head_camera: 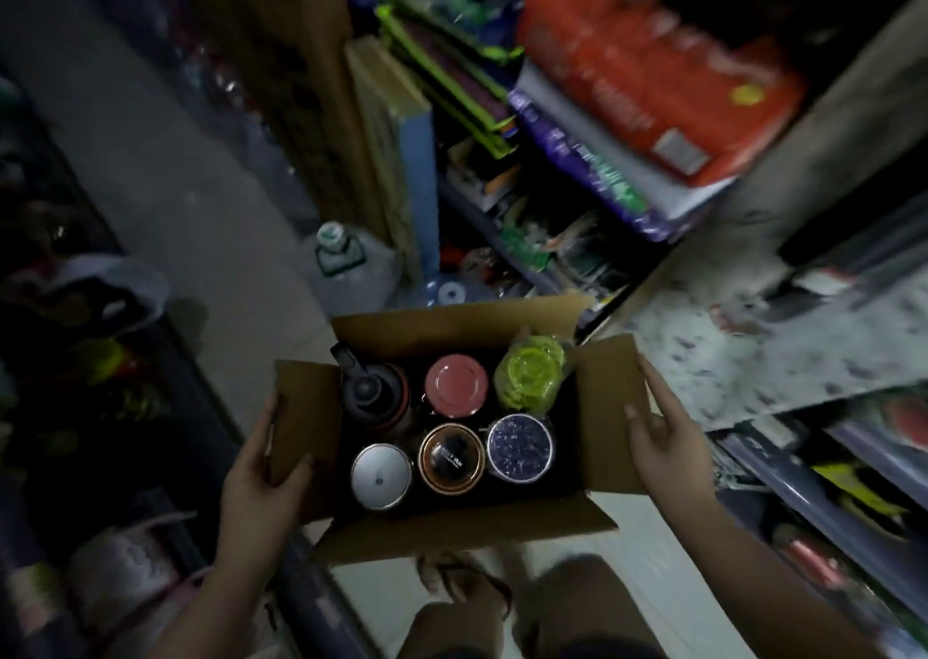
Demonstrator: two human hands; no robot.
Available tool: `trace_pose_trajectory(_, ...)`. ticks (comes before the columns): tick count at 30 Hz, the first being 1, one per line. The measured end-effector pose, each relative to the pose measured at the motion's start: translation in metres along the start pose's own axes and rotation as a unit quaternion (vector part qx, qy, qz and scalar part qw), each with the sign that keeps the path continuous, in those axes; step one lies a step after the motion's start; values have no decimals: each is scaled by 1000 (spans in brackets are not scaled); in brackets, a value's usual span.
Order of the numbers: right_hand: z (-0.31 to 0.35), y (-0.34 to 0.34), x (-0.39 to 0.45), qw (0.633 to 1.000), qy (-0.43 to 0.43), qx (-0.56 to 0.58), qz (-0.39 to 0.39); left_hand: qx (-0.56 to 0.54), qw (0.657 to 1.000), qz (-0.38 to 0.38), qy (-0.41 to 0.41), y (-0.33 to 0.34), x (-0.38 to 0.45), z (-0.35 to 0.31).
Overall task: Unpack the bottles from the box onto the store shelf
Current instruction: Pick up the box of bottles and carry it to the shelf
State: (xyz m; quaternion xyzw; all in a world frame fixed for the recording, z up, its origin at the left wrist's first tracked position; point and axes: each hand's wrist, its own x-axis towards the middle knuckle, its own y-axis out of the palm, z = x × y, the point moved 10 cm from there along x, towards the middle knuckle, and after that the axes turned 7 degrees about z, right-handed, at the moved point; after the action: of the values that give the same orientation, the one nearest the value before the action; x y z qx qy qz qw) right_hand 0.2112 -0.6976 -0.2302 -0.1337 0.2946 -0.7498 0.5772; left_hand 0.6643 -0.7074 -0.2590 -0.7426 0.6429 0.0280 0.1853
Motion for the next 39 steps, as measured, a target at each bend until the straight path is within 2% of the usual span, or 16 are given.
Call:
trace_pose_trajectory(5,-9,-92,-60,996,8,39,-82,27,994,98,48,63,-12,-83)
trace_pose_trajectory(11,-72,-194,-166,974,98,84,-184,95,958,241,124,182,-69,-144)
trace_pose_trajectory(15,-128,-257,-259,946,163,112,-258,99,932,327,125,274,-125,-157)
trace_pose_trajectory(19,-163,-309,-362,903,220,132,-344,118,883,438,124,372,-189,-158)
trace_pose_trajectory(25,-208,-340,-512,791,327,174,-487,191,767,590,165,519,-304,-172)
trace_pose_trajectory(29,-222,-341,-584,707,358,224,-567,211,678,676,199,614,-390,-174)
trace_pose_trajectory(32,-228,-339,-628,628,376,222,-644,235,606,729,213,678,-452,-168)
trace_pose_trajectory(33,-232,-337,-644,593,385,221,-672,245,572,752,217,702,-477,-164)
trace_pose_trajectory(36,-232,-330,-670,518,411,211,-720,241,507,795,229,750,-528,-160)
trace_pose_trajectory(39,-226,-329,-688,440,416,199,-771,231,421,839,257,792,-596,-162)
